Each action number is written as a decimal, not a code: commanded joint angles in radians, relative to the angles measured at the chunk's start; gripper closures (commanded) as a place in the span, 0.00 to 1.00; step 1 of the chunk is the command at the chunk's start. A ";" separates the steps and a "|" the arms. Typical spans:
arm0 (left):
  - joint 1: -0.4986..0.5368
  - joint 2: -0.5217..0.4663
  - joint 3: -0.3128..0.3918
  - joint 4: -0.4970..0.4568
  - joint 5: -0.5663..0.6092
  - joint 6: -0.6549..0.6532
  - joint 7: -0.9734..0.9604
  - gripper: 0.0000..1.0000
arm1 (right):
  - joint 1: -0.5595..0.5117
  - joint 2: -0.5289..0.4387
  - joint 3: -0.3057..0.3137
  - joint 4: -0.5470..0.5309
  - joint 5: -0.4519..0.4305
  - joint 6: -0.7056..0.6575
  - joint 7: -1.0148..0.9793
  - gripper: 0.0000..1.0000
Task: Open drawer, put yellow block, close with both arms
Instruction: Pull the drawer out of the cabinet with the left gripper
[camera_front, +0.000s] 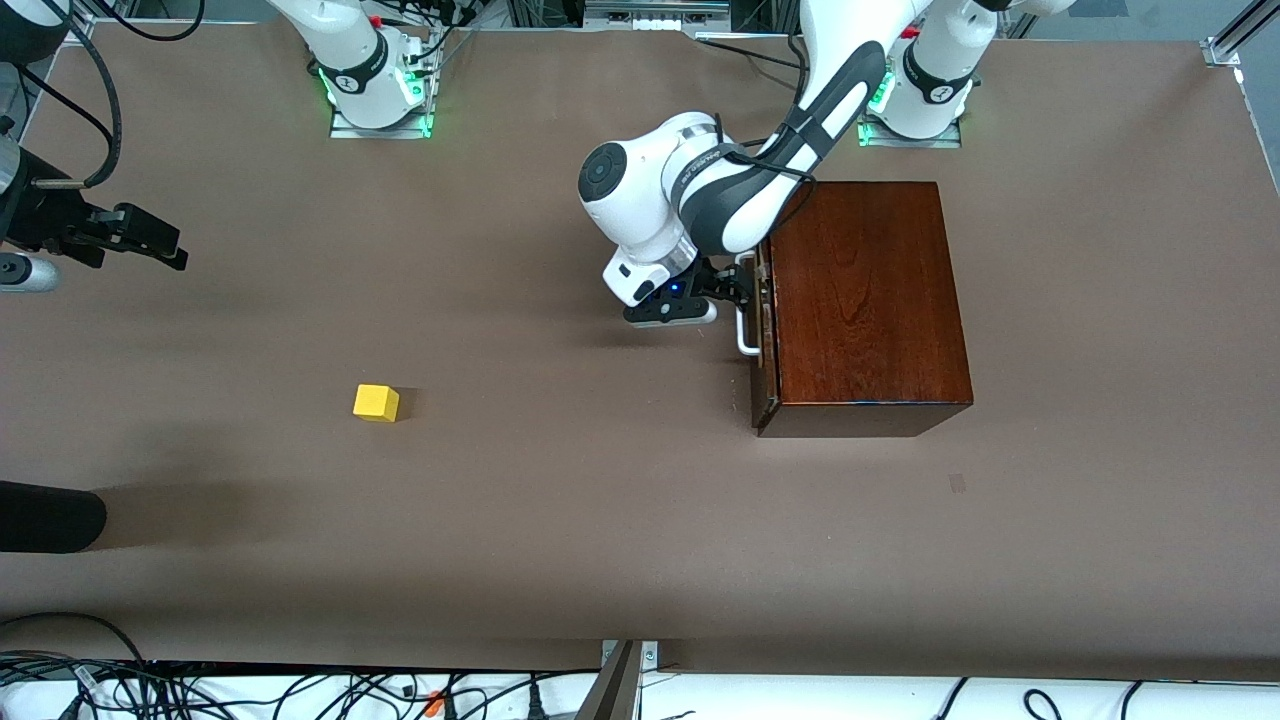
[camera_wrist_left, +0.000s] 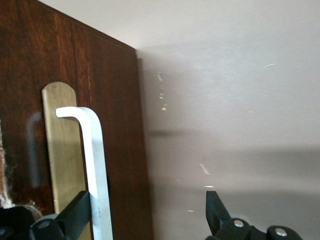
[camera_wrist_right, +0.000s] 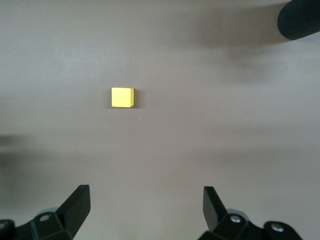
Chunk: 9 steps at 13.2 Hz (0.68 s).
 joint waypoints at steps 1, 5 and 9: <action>-0.004 0.021 -0.006 0.039 -0.086 0.078 -0.005 0.00 | -0.013 0.003 0.011 0.015 -0.001 -0.016 -0.008 0.00; -0.001 0.027 -0.005 0.039 -0.177 0.193 -0.007 0.00 | -0.013 0.003 0.011 0.015 -0.001 -0.016 -0.008 0.00; 0.005 0.027 -0.005 0.042 -0.217 0.233 -0.005 0.00 | -0.013 0.003 0.011 0.015 -0.001 -0.016 -0.008 0.00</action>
